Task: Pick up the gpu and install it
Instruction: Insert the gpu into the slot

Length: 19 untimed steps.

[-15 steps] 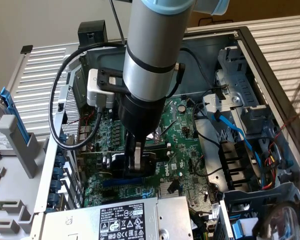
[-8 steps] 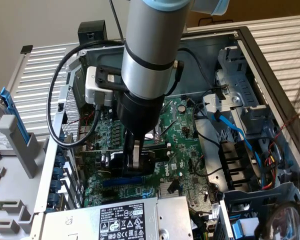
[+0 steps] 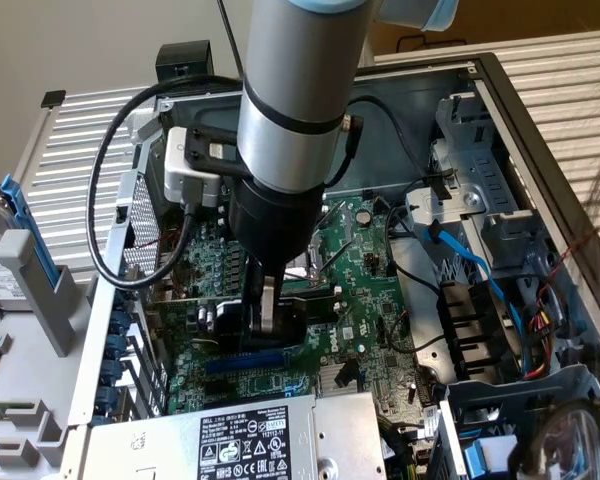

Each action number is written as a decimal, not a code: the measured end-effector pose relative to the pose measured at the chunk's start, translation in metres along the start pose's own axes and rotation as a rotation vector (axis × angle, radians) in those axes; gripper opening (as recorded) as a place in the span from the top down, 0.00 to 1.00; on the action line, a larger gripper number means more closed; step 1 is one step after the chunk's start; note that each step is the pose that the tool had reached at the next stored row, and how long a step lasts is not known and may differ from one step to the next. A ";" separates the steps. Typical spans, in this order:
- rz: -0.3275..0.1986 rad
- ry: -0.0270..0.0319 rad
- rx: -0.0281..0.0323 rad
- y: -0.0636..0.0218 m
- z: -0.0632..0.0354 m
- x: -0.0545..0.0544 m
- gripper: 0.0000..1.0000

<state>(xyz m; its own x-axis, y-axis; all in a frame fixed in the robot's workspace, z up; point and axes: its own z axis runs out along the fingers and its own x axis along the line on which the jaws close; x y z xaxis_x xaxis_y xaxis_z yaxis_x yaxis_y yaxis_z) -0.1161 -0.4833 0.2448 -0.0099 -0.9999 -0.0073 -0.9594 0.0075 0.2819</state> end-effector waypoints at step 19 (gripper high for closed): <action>0.000 -0.0002 0.0440 -0.0008 -0.0002 0.000 0.71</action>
<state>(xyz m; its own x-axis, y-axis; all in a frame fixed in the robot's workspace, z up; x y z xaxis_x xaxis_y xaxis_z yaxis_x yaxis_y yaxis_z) -0.1153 -0.4833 0.2448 -0.0097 -0.9999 -0.0076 -0.9709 0.0076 0.2394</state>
